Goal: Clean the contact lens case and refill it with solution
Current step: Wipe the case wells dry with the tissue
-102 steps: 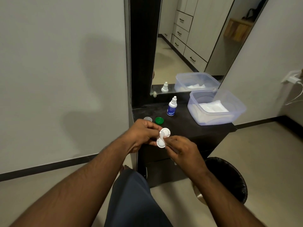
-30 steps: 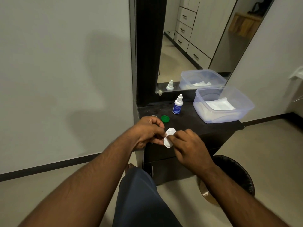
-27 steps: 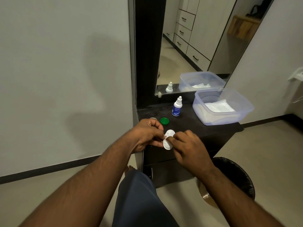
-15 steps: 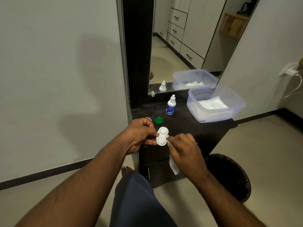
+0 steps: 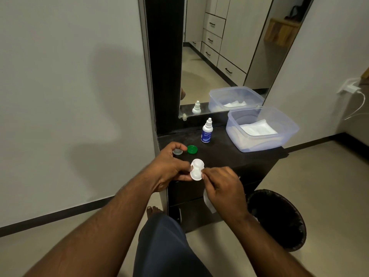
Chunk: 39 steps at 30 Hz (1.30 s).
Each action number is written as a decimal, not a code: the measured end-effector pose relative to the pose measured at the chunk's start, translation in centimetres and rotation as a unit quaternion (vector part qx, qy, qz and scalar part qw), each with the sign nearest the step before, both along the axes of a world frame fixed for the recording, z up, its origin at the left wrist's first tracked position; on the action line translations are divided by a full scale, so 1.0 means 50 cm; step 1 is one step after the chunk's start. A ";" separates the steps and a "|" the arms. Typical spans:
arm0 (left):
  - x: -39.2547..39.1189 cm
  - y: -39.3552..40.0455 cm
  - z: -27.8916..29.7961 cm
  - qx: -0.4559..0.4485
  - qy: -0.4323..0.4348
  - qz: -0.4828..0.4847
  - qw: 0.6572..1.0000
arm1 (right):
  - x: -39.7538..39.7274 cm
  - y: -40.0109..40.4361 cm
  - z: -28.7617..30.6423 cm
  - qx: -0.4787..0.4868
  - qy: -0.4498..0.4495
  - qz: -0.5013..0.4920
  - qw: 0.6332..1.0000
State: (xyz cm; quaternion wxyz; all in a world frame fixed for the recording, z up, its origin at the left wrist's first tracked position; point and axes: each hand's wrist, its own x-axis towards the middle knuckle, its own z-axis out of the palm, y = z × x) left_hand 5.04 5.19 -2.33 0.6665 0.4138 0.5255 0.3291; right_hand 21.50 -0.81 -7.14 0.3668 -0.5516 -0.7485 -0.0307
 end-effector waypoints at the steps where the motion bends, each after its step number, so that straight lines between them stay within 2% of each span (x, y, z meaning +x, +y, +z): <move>1: 0.000 0.000 -0.001 0.000 -0.001 0.000 1.000 | 0.002 0.006 -0.001 -0.002 -0.001 -0.004 1.000; 8: 0.006 -0.006 0.002 0.002 -0.015 0.044 0.999 | 0.002 0.019 -0.003 0.006 -0.005 -0.025 1.000; 17: 0.016 -0.012 -0.004 0.015 -0.011 0.081 0.997 | -0.025 -0.005 0.008 0.018 0.088 -0.047 0.995; 22: 0.019 -0.013 -0.007 0.008 -0.009 0.075 0.997 | -0.053 -0.024 -0.004 -0.016 0.021 -0.010 1.000; 28: 0.018 -0.010 -0.011 0.000 -0.002 0.075 0.997 | -0.028 -0.018 -0.002 0.018 0.088 -0.052 0.995; 31: 0.017 -0.011 -0.006 -0.002 -0.001 0.072 0.997 | -0.020 -0.011 -0.006 0.011 0.078 -0.066 0.995; 35: 0.015 -0.014 0.000 -0.006 0.005 0.064 0.998 | -0.038 -0.012 -0.001 0.002 0.024 0.000 1.000; 39: 0.017 -0.015 0.000 0.001 0.005 0.067 0.998 | -0.021 -0.006 0.002 -0.033 0.129 -0.054 0.990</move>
